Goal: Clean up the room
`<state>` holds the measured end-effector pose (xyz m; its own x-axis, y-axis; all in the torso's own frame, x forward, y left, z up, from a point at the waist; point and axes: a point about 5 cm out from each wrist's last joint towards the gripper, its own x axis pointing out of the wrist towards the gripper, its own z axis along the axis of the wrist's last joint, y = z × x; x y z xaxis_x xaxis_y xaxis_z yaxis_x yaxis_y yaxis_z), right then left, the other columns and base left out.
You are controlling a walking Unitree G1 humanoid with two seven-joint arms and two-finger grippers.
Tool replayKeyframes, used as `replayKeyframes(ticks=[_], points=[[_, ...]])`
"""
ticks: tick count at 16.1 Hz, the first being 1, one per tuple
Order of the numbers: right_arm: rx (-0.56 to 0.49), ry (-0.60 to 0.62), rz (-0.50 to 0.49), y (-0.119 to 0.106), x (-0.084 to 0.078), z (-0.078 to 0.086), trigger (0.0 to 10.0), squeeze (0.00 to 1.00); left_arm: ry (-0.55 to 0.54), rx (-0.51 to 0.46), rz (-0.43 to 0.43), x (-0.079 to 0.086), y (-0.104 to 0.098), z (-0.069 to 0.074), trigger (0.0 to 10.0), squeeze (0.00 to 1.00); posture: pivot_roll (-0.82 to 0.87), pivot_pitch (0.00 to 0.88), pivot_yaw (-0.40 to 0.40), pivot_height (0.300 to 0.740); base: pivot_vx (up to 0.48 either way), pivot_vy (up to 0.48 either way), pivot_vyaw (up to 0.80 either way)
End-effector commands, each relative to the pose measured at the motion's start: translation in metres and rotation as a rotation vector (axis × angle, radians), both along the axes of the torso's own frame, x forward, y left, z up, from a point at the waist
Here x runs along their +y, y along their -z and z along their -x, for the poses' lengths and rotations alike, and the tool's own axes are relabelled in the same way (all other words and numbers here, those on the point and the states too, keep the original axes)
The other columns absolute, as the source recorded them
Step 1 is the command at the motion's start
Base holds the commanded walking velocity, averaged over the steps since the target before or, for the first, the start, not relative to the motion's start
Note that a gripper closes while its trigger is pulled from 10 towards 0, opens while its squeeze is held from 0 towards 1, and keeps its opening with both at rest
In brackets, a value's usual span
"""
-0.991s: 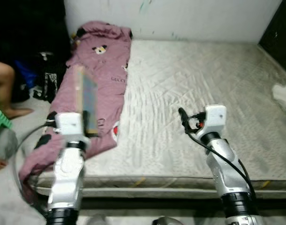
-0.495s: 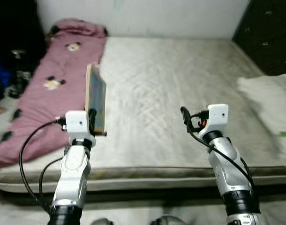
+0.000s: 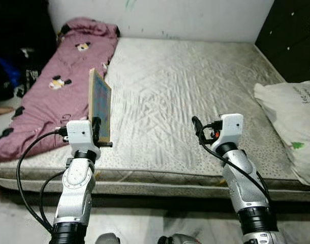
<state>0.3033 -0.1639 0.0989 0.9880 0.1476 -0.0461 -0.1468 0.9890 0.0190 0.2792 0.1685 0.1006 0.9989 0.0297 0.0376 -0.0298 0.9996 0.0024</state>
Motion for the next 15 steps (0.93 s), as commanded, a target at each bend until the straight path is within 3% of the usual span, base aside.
replayKeyframes(ticks=[1,8,13,15], points=[[-0.008,0.001,0.000,-0.0027,0.0017,-0.0023,10.0,0.00,-0.002,-0.053,-0.003,0.0018,-0.0105,-0.0027,10.0,0.00,-0.05,0.000,-0.033,0.740,0.000,0.000,0.00],[-0.005,0.001,0.002,-0.0023,0.0022,-0.0033,10.0,0.00,0.014,-0.067,0.004,0.0002,-0.0116,-0.0025,10.0,0.00,-0.05,0.000,-0.033,0.740,0.000,0.000,-0.19],[-0.003,0.002,0.003,-0.0020,0.0024,-0.0043,10.0,0.00,0.019,-0.067,0.006,-0.0007,-0.0111,-0.0027,10.0,0.00,-0.05,0.000,-0.033,0.740,0.261,0.000,0.00],[-0.003,0.001,0.003,-0.0020,0.0030,-0.0049,10.0,0.00,0.020,-0.068,0.006,-0.0008,-0.0112,-0.0028,10.0,0.00,-0.05,0.000,-0.033,0.740,0.283,0.000,-0.73]])
